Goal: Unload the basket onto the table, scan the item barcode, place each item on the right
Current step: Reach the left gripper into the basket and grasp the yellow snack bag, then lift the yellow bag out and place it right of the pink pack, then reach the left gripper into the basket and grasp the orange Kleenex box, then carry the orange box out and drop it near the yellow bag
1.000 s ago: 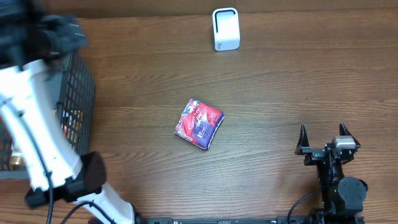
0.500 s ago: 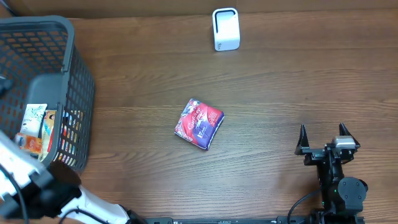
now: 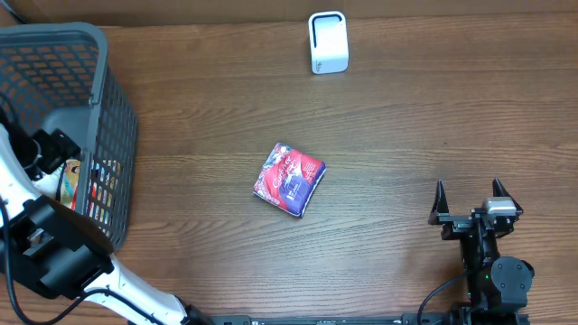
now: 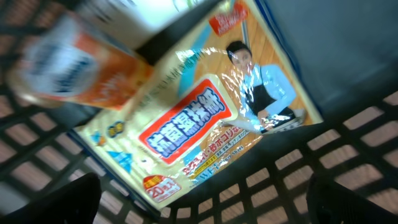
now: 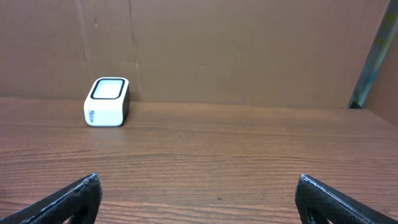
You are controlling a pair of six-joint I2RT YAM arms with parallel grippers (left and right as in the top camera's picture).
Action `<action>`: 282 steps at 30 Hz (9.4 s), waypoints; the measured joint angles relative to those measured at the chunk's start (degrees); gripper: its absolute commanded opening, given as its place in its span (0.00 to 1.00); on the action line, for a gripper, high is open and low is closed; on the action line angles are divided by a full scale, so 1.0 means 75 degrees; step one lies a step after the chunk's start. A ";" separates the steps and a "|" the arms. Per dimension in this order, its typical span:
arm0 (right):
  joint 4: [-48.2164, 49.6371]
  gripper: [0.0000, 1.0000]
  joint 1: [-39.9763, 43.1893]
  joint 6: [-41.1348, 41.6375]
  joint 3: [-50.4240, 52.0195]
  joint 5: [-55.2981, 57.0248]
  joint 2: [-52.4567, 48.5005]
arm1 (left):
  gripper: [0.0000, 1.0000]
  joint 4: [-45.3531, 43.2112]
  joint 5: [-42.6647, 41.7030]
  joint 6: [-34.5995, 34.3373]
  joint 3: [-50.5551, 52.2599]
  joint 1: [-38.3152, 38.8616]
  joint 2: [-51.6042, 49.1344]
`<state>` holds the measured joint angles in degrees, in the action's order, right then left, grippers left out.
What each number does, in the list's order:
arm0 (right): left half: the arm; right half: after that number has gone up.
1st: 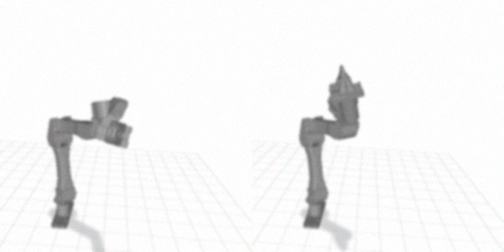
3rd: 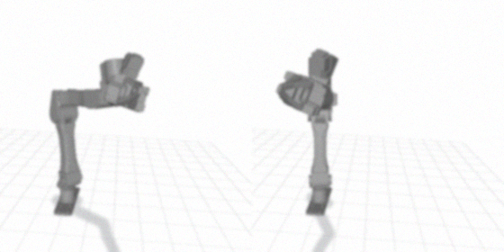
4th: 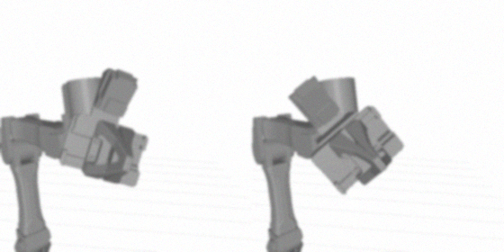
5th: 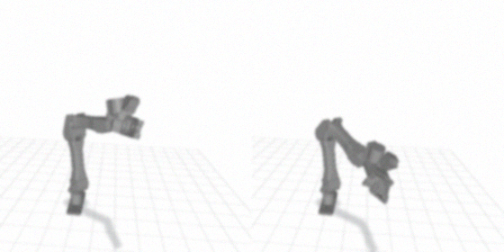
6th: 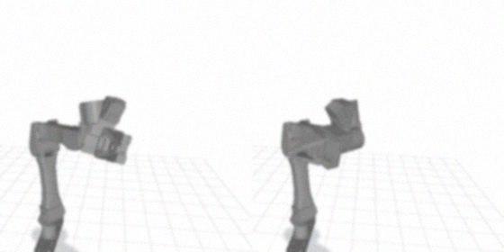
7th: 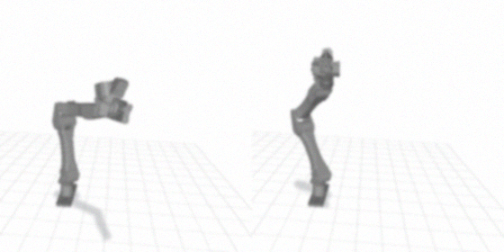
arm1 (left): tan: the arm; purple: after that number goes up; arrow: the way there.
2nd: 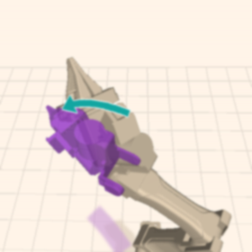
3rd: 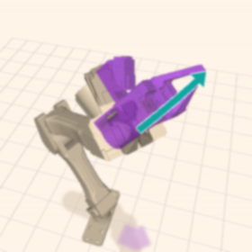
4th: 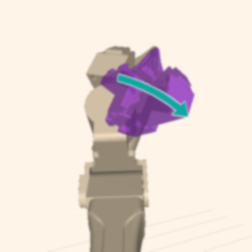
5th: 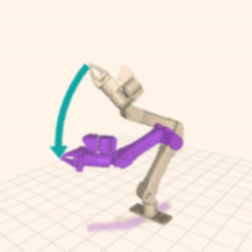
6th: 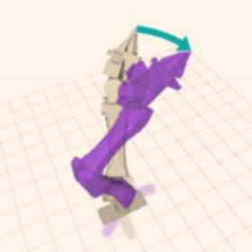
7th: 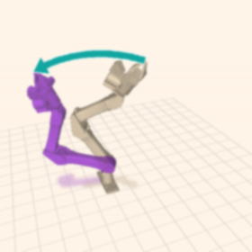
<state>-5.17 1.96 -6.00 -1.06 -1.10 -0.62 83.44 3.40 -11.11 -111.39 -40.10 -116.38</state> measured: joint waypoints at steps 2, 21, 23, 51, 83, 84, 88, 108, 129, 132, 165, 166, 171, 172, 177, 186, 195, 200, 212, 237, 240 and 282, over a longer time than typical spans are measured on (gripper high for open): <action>0.0003 1.00 0.0000 0.0000 0.0000 0.0003 0.0000 | 0.96 -0.0280 0.0006 0.0085 0.0440 0.0070 0.0000; -0.0003 1.00 -0.0003 -0.0003 0.0000 0.0006 0.0000 | 0.71 -0.3509 0.0306 0.0172 0.3442 0.0251 0.0262; 0.0000 1.00 -0.0003 -0.0003 0.0000 0.0000 0.0000 | 0.18 -0.3681 0.0481 0.0210 0.3602 0.0248 0.0329; 0.0000 1.00 -0.0003 -0.0003 0.0000 0.0000 0.0000 | 1.00 -0.3232 -0.1268 0.0280 0.2565 0.0251 0.0079; 0.0003 1.00 0.0000 0.0000 0.0000 0.0003 0.0000 | 0.04 -0.0099 -0.0799 0.0262 -0.3745 0.0236 -0.0230; 0.0003 1.00 0.0000 -0.0003 0.0000 0.0000 0.0000 | 0.04 0.0058 -0.0790 0.0219 -0.4363 0.0236 -0.0230; 0.0000 1.00 0.0000 0.0000 0.0000 0.0003 0.0000 | 0.04 0.0653 -0.0892 -0.0093 -0.6478 0.0251 -0.0213; 0.0000 1.00 0.0000 -0.0003 0.0000 0.0006 0.0000 | 0.04 0.1708 -0.4820 0.0061 -0.7589 0.6108 -0.0137; 0.0000 1.00 0.0000 0.0000 0.0000 0.0000 0.0000 | 0.24 0.0259 -0.1582 -0.0965 -0.6076 1.0483 -0.4042; 0.0000 1.00 0.0000 0.0000 0.0000 0.0000 0.0000 | 0.53 0.0064 -0.2168 -0.1011 -0.6076 1.0442 -0.4103; 0.0003 1.00 -0.0003 0.0000 0.0000 0.0000 0.0000 | 0.68 0.1740 -0.1020 -0.0947 -0.8303 0.1262 0.1463; 0.0003 1.00 0.0000 0.0003 0.0000 0.0003 0.0000 | 0.67 0.1740 -0.1008 -0.0886 -0.8198 0.0933 0.1469; 0.0003 1.00 0.0000 0.0003 0.0000 0.0000 0.0000 | 0.68 0.1743 -0.0976 -0.0694 -0.6703 -0.0108 0.1460; 0.0003 1.00 0.0000 0.0000 0.0000 0.0000 0.0000 | 0.68 0.1749 -0.0938 -0.0670 -0.6257 -0.0178 0.1448; 0.0000 1.00 0.0000 -0.0003 0.0000 0.0000 0.0000 | 0.70 0.1684 -0.0717 -0.0752 -0.4062 -0.0204 0.1361; -0.0003 1.00 0.0000 0.0000 0.0000 0.0000 0.0000 | 0.70 0.0458 -0.0664 -0.0997 -0.0720 -0.0204 0.1131; 0.0003 1.00 0.0000 -0.0003 0.0000 0.0003 0.0000 | 0.73 -0.1562 -0.0312 -0.1405 0.1679 -0.0204 0.1128; 0.0006 1.00 -0.0003 0.0000 0.0000 0.0000 0.0000 | 0.75 -0.2465 -0.0047 -0.1740 0.2585 -0.0204 0.1128; 0.0000 1.00 0.0000 0.0000 0.0000 0.0003 0.0000 | 0.61 -0.4811 0.0163 -0.1929 0.4622 -0.0204 0.1128; -0.0003 1.00 0.0000 0.0000 0.0000 0.0000 0.0000 | 0.04 -0.3255 0.0938 -0.1722 0.3346 -0.0204 0.1139; 0.0000 1.00 -0.0003 -0.0003 0.0000 0.0000 0.0000 | 0.04 -0.2812 0.0530 -0.1722 0.2034 -0.0201 0.1163; 0.0000 1.00 0.0000 0.0000 0.0000 0.0003 0.0000 | 0.57 -0.2136 -0.3316 -0.1580 0.0743 1.0080 -0.0758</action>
<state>-5.17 1.96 -6.00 -1.06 -1.08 -0.62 67.42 -21.47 -22.96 -105.82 35.51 -122.06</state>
